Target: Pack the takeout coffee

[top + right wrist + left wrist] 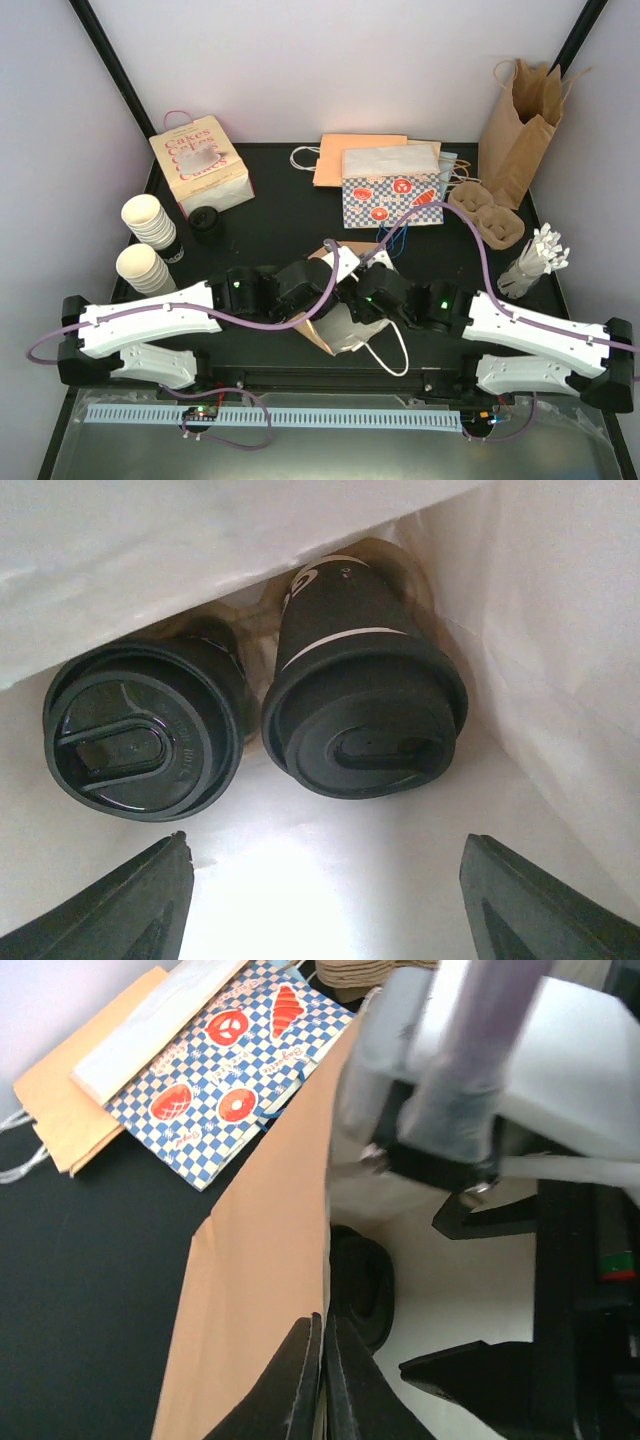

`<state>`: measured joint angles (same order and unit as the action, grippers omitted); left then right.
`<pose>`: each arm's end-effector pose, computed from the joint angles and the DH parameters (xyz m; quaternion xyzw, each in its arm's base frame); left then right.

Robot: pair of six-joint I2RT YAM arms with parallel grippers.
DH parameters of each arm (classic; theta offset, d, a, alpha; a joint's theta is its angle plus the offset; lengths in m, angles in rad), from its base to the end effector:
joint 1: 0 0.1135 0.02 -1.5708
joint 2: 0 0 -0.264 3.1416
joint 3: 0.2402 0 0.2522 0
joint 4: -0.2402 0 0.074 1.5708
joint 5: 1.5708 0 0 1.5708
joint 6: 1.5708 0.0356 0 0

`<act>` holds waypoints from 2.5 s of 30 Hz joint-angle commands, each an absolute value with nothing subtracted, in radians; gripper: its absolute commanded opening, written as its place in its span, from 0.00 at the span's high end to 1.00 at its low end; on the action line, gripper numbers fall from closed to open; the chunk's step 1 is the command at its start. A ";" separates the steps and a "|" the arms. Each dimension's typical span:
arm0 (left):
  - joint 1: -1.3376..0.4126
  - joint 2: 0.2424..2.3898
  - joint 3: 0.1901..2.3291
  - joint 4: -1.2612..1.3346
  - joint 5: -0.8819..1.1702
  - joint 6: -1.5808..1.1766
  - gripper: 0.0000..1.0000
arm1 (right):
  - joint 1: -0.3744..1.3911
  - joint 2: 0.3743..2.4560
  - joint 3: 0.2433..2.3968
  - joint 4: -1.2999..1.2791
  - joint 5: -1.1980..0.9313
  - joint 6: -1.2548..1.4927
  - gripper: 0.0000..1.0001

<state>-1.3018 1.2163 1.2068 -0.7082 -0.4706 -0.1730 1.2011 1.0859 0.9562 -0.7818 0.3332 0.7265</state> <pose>0.0829 -0.2401 0.3492 0.3921 0.7996 -0.1134 0.4405 0.0880 0.1949 0.2898 -0.1672 0.9195 0.1727 0.3110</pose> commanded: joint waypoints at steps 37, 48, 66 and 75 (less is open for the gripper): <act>-0.833 1.131 1.210 -0.544 0.039 -0.872 0.89 | 0.817 1.257 1.564 -1.293 0.199 0.502 0.07; -0.794 1.104 1.259 -0.638 0.021 -0.786 0.53 | 0.814 1.401 1.629 -1.280 0.102 0.650 0.18; -0.752 0.918 1.309 -0.905 0.025 -0.609 0.15 | 0.814 1.560 1.746 -1.307 0.194 0.652 0.90; -0.655 0.810 1.408 -1.069 0.024 -0.505 0.10 | 0.803 1.685 1.893 -1.351 0.175 0.295 0.99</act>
<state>-0.6903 0.8604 1.3045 -0.9760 0.0120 -0.5850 0.8116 1.6459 1.8500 -1.3285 0.1810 0.5117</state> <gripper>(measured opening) 0.888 0.029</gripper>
